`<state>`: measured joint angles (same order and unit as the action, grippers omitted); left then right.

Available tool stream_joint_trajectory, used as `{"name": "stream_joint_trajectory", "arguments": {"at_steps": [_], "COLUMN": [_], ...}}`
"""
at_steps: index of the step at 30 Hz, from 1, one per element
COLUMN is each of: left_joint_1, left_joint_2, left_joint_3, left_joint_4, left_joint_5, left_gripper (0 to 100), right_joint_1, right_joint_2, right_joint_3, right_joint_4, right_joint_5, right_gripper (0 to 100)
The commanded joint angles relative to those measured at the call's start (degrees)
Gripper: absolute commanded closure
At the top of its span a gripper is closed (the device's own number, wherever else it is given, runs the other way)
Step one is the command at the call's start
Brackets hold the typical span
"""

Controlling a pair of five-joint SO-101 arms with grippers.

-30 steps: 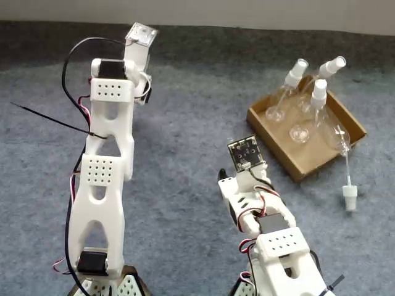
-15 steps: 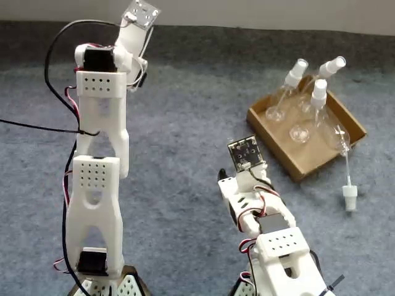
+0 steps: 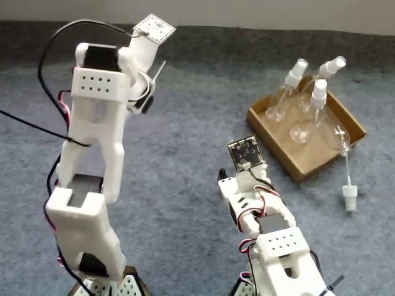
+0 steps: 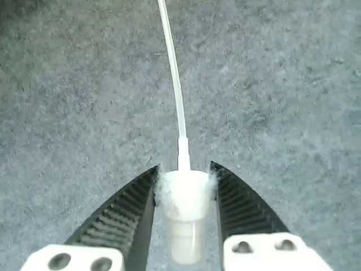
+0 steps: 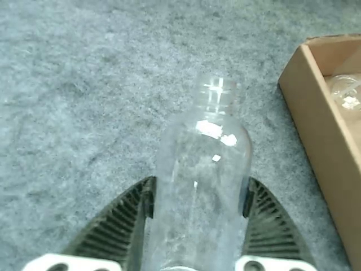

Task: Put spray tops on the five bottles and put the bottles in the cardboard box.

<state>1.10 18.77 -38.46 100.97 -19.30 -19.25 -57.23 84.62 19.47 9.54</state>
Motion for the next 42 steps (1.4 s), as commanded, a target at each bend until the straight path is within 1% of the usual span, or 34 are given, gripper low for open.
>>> {"name": "stream_joint_trajectory", "arguments": {"at_steps": [1, 3, 5, 8, 15, 17, 20, 23, 25, 28, 30, 33, 35, 37, 39, 42], "left_joint_1": [0.84, 0.84, 0.84, 0.75, 1.1, 1.1, 0.75, 0.75, 0.75, 0.75, 0.75, 0.84, 0.92, 1.1, 1.1, 1.1], "left_joint_2": [-10.51, -13.76, -17.63, -24.4, -45.41, -50.59, -56.75, -59.12, -59.21, -59.21, -59.21, -59.12, -59.12, -59.12, -59.12, -59.03], "left_joint_3": [7.96, 12.7, 17.54, 24.22, 40.75, 45.58, 54.37, 63.78, 69.85, 78.29, 83.65, 90.59, 94.11, 96.57, 97.89, 97.98], "left_joint_4": [-0.09, -0.09, -0.09, -0.09, -0.09, -0.09, -0.97, -5.98, -11.16, -22.42, -30.42, -42.02, -47.38, -49.76, -50.73, -51.16], "left_joint_5": [-1.85, -6.51, -9.49, -9.93, -10.29, -14.24, -22.86, -26.9, -28.31, -29.89, -32.44, -38.77, -43.87, -47.82, -50.29, -51.08], "left_gripper": [100, 100, 100, 100, 100, 100, 100, 100, 100, 100, 100, 100, 99, 99, 99, 99], "right_joint_1": [-0.66, -0.66, -0.66, -0.66, -0.66, -0.66, -0.66, -0.66, -0.66, -0.66, -0.66, -0.66, -0.66, -0.66, -0.66, -0.66], "right_joint_2": [-0.92, -0.92, -0.92, -0.92, -0.92, -0.92, -0.92, -0.92, -0.92, -0.92, -0.92, -0.92, -0.92, -0.92, -0.92, -0.92], "right_joint_3": [0.04, 0.04, 0.04, 0.04, 0.04, 0.04, 0.04, 0.04, 0.04, 0.04, 0.04, 0.04, 0.04, 0.04, 0.04, 0.04], "right_joint_4": [-0.84, -0.84, -0.84, -0.84, -0.84, -0.84, -0.84, -0.84, -0.84, -0.84, -0.84, -0.84, -0.84, -0.84, -0.84, -0.84], "right_joint_5": [-0.26, -0.26, -0.26, -0.26, -0.26, -0.26, -0.26, -0.26, -0.26, -0.26, -0.26, -0.26, -0.26, -0.26, -0.26, -0.26], "right_gripper": [85.3, 85.3, 85.3, 85.3, 85.3, 85.3, 85.3, 85.3, 85.3, 85.3, 85.3, 85.3, 85.3, 85.3, 85.3, 85.3]}}
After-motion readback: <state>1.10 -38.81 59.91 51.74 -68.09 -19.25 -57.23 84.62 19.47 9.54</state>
